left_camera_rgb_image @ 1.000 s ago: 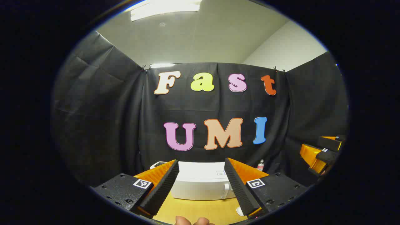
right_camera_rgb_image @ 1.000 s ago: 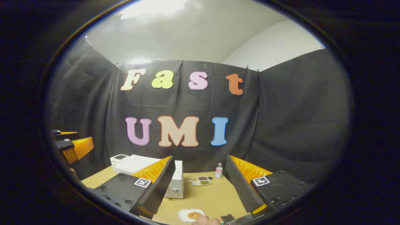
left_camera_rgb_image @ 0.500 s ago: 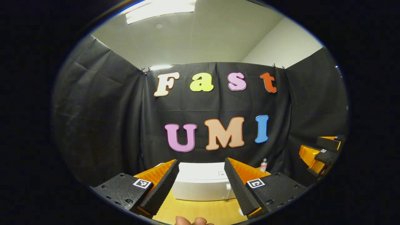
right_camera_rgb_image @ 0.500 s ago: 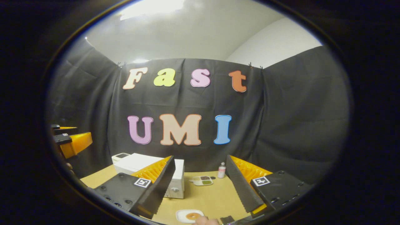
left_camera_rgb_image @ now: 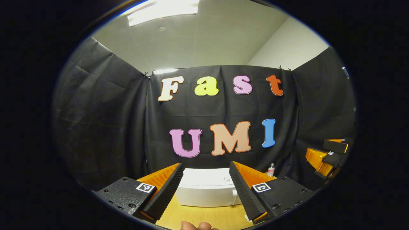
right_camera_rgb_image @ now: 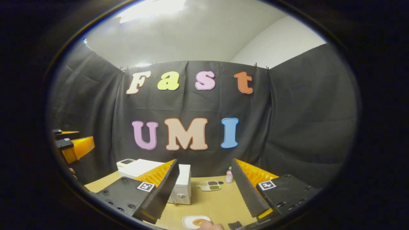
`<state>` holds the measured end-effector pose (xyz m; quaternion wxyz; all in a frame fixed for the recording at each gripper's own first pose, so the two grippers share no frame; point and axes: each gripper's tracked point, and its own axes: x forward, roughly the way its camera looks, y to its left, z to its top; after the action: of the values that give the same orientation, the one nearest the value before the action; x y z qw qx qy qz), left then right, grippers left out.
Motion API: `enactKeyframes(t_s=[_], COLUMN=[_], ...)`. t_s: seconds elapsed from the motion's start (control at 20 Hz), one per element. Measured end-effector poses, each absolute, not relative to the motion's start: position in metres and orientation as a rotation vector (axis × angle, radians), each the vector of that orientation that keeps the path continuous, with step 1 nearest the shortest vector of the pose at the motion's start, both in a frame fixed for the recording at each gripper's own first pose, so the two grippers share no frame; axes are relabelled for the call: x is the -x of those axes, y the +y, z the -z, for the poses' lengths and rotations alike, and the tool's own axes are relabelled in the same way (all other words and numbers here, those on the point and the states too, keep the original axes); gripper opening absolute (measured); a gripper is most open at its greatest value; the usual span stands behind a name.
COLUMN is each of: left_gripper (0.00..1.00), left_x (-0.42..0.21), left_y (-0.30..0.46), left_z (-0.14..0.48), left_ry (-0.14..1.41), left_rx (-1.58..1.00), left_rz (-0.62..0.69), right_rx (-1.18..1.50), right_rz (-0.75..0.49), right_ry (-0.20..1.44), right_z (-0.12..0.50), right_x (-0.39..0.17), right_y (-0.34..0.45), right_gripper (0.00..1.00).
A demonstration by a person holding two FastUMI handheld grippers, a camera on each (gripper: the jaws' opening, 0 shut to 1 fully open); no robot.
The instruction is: Open the microwave oven with the left hand, put the food in, and close the microwave oven.
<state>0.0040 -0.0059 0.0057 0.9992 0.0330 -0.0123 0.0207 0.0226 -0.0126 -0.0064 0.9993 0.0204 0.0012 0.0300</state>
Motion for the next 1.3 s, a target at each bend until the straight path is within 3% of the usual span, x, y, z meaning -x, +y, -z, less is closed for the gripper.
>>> enactKeyframes(t_s=[0.65,1.3], left_gripper=[0.95,0.96], left_x=[-0.019,-0.084], left_y=[-0.009,-0.042], left_z=[0.034,0.186], left_ry=[0.036,0.22], left_rx=[-0.051,-0.056], left_rz=[-0.038,0.038], right_rx=[-0.041,0.041], right_rz=[-0.049,0.013], right_ry=[0.004,0.005], right_z=[0.007,0.003], right_x=[-0.022,-0.005], right_y=[-0.022,-0.053], right_gripper=[0.96,0.96])
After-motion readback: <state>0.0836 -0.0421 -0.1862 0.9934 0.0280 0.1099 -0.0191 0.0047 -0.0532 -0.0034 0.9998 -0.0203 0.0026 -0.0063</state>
